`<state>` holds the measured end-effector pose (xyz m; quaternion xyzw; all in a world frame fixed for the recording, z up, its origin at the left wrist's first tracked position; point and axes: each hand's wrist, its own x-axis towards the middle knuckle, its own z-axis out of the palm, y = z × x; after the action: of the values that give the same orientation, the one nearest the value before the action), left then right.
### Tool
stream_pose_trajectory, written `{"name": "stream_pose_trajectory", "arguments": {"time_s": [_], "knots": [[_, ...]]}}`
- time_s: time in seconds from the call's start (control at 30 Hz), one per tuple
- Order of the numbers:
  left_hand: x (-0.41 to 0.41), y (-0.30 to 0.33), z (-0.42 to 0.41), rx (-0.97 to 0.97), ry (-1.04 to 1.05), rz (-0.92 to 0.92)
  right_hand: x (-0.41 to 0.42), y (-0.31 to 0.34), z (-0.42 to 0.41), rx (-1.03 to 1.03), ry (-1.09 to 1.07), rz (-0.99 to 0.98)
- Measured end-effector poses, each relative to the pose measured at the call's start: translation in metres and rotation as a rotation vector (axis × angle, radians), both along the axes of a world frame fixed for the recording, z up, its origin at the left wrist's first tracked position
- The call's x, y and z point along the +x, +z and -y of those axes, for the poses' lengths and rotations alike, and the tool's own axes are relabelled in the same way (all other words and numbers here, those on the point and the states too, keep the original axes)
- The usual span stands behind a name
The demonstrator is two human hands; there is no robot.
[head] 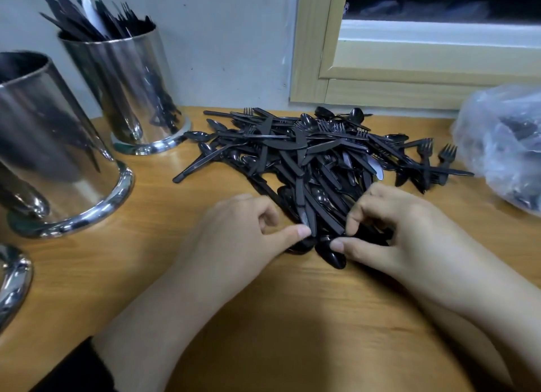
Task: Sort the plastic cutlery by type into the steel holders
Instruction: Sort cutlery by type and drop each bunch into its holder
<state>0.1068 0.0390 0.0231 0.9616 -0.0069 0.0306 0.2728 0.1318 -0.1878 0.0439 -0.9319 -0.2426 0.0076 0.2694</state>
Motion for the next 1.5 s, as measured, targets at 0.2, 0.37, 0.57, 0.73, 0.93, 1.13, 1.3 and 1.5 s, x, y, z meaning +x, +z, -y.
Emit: {"name": "stream_pose_trajectory", "arguments": {"time_s": [0.2, 0.37, 0.57, 0.73, 0.93, 1.13, 1.3, 1.5], "knots": [[-0.002, 0.000, 0.005, 0.091, -0.042, -0.055, -0.006, -0.002, -0.009, -0.208, -0.048, -0.073], [-0.003, 0.002, 0.002, -0.017, -0.055, -0.024, -0.008, 0.004, -0.006, -0.122, -0.074, -0.014], [-0.004, 0.008, 0.001, -0.035, -0.060, -0.015, -0.002, -0.001, 0.000, -0.191, -0.085, -0.050], [-0.006, 0.008, 0.003, 0.126, -0.155, -0.104, 0.003, -0.004, 0.002, -0.163, -0.094, -0.010], [-0.009, 0.007, -0.002, 0.007, -0.116, 0.025, 0.001, -0.003, 0.004, 0.005, -0.080, 0.030], [-0.018, 0.015, -0.017, -0.726, 0.138, 0.178, 0.002, -0.005, 0.002, 0.060, -0.126, 0.095], [-0.013, 0.014, -0.021, -1.403, 0.259, 0.190, 0.003, -0.013, -0.003, -0.132, -0.096, 0.017], [-0.009, 0.007, -0.023, -1.511, 0.387, 0.174, 0.002, -0.015, -0.007, -0.159, -0.097, 0.042]]}}
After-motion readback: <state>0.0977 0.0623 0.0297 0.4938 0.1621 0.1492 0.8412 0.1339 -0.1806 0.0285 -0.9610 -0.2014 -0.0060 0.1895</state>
